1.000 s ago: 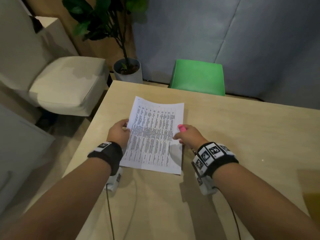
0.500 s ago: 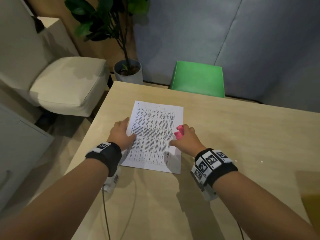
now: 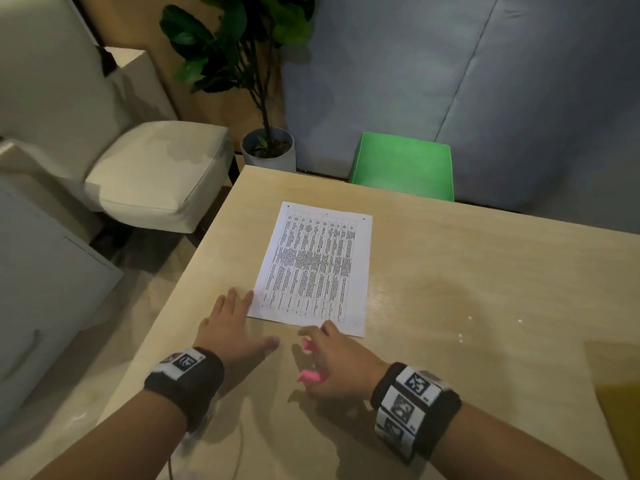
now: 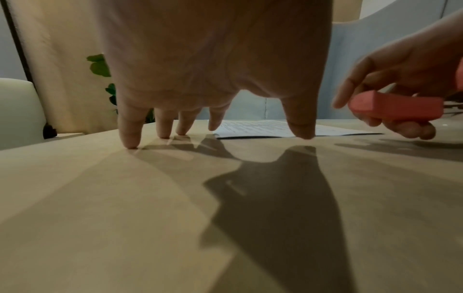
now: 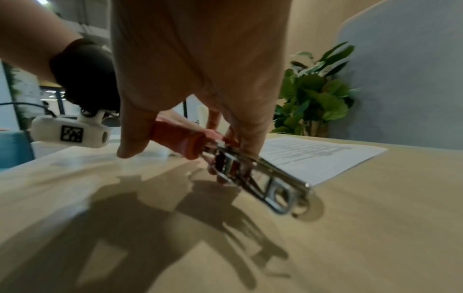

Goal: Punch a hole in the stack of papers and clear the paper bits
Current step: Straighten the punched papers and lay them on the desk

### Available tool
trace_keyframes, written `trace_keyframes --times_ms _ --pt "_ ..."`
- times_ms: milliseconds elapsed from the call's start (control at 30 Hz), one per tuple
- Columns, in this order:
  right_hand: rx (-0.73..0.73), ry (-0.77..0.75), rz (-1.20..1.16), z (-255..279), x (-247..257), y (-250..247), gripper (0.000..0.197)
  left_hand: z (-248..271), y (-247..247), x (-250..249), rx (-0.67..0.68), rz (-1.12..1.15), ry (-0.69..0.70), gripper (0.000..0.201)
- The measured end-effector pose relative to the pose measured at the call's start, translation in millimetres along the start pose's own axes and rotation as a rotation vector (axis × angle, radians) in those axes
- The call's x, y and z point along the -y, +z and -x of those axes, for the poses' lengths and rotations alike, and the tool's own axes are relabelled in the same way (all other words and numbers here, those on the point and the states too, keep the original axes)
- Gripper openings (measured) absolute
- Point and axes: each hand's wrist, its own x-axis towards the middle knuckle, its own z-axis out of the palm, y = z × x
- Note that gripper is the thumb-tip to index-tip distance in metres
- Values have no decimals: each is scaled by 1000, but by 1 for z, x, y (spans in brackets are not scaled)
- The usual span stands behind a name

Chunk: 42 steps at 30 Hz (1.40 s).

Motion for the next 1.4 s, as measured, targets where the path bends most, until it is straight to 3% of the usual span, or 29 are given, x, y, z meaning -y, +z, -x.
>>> trace_keyframes --times_ms 200,467,1000,1233,1333,1400 --pt "-9 -39 204 1 14 25 58 19 5 15 -10 -10 23 108" --pt "-27 -30 294 -11 20 34 83 18 11 17 -24 28 11 109" --pt "-50 -43 299 -15 15 37 75 15 10 16 -36 43 12 109" --pt "-69 -27 236 -5 5 26 76 13 -3 5 19 -14 -17 108" --pt "-130 18 199 9 -9 9 77 11 -11 -19 -57 -35 3 101" --pt "-167 49 194 19 -21 -4 75 10 -12 -38 -159 -24 74 86"
